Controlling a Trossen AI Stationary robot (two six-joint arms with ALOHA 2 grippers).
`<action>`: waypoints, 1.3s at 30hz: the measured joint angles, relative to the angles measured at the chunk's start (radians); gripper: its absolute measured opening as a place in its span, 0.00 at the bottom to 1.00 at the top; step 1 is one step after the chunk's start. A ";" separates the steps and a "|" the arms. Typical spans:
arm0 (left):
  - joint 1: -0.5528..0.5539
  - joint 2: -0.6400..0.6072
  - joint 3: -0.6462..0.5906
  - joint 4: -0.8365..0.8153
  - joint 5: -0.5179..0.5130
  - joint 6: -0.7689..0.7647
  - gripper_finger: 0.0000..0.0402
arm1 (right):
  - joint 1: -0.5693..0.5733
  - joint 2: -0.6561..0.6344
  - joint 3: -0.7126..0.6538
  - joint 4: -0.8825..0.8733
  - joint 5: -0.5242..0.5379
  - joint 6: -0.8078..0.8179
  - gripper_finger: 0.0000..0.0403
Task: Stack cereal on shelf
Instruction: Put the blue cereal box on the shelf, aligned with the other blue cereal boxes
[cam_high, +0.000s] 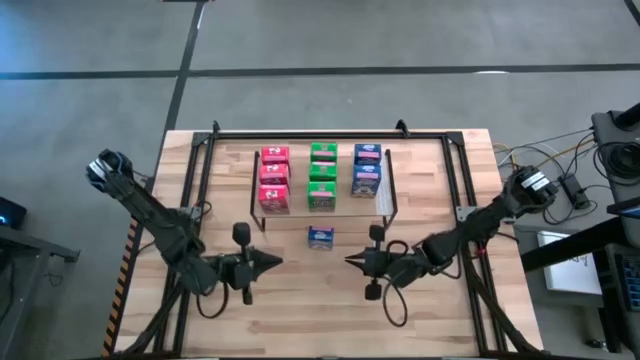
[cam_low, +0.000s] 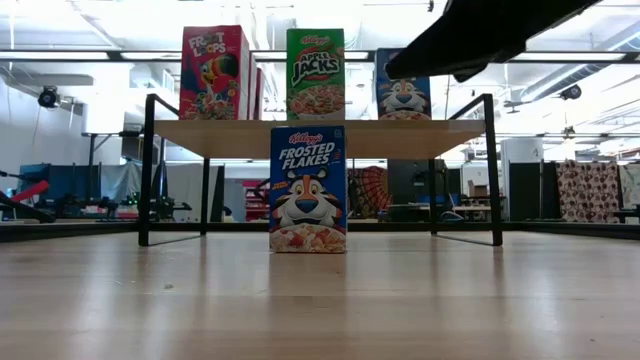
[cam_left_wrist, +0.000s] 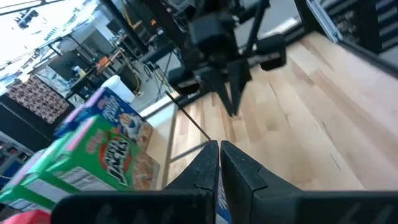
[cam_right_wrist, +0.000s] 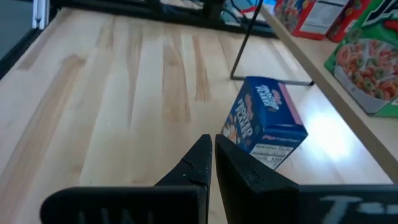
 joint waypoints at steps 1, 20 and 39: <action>0.000 0.014 0.000 0.000 0.000 -0.002 0.00 | -0.005 0.001 -0.008 0.021 0.000 -0.013 0.03; 0.075 0.172 0.000 -0.084 0.200 -0.100 0.00 | -0.090 0.073 -0.021 0.223 -0.002 -0.156 0.03; 0.132 0.244 0.000 -0.076 0.100 -0.137 0.00 | -0.137 0.104 -0.021 0.222 -0.002 -0.072 0.03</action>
